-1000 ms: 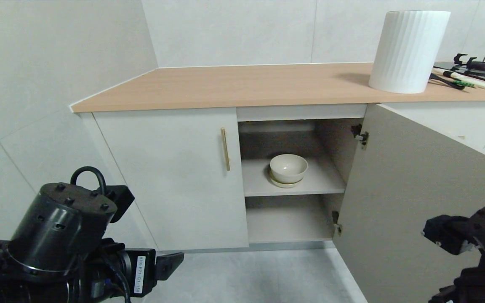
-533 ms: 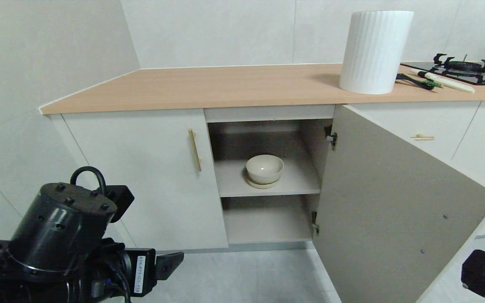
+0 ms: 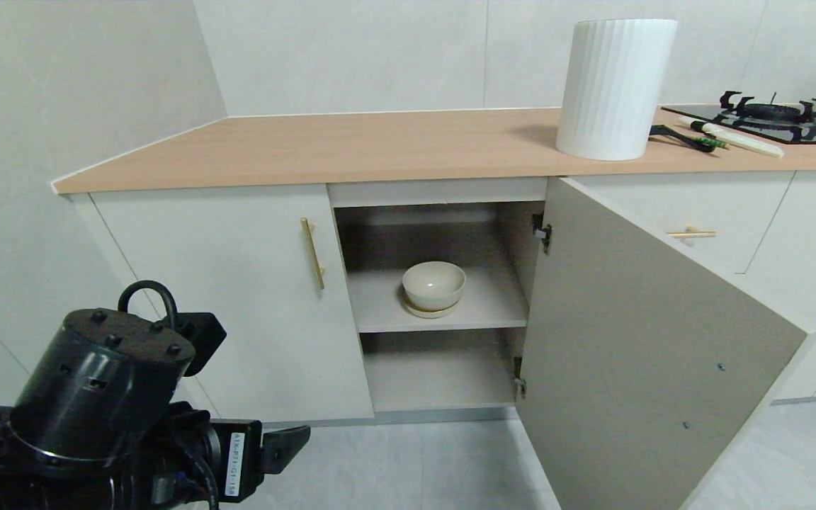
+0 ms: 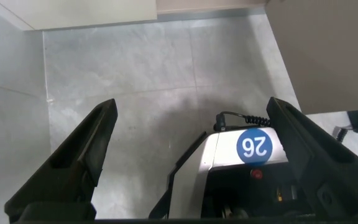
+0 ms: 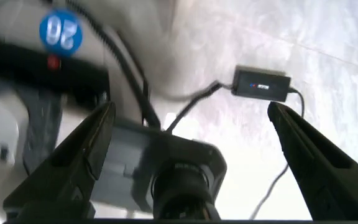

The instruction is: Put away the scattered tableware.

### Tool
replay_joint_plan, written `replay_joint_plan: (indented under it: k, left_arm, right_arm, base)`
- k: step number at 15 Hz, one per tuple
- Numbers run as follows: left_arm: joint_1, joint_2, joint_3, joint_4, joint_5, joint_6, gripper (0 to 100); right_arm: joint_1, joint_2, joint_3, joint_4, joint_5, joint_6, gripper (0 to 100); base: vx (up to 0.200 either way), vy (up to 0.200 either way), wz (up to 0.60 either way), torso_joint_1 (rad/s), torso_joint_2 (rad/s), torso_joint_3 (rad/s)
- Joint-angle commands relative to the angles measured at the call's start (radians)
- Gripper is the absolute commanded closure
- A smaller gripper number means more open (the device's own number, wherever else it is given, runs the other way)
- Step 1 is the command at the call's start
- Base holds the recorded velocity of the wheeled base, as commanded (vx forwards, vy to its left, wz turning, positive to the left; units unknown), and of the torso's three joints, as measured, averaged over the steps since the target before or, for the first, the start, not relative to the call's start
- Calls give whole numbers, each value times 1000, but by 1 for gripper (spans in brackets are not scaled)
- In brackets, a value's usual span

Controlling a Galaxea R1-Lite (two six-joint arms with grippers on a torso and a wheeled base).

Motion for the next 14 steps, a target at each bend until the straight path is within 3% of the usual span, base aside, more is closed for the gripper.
replay_joint_plan:
  k: [1,5,7,14]
  left_arm:
    - [0,-1,0,0,0,0,0]
    - [0,0,0,0,0,0,0]
    - [-1,0,0,0,0,0,0]
    - [-1,0,0,0,0,0,0]
  right_arm:
    - [-145,6,-49,-5,1,-37,0]
    - [-354,32,-49,-114,7,-117,0]
    - [-408,69,-45,-152,5,-123,0]
    - [-542,207,57,-506,12,-117,0]
  base:
    - [0,0,0,0,0,0]
    - [0,0,0,0,0,0]
    - [0,0,0,0,0,0]
    - [0,0,0,0,0,0]
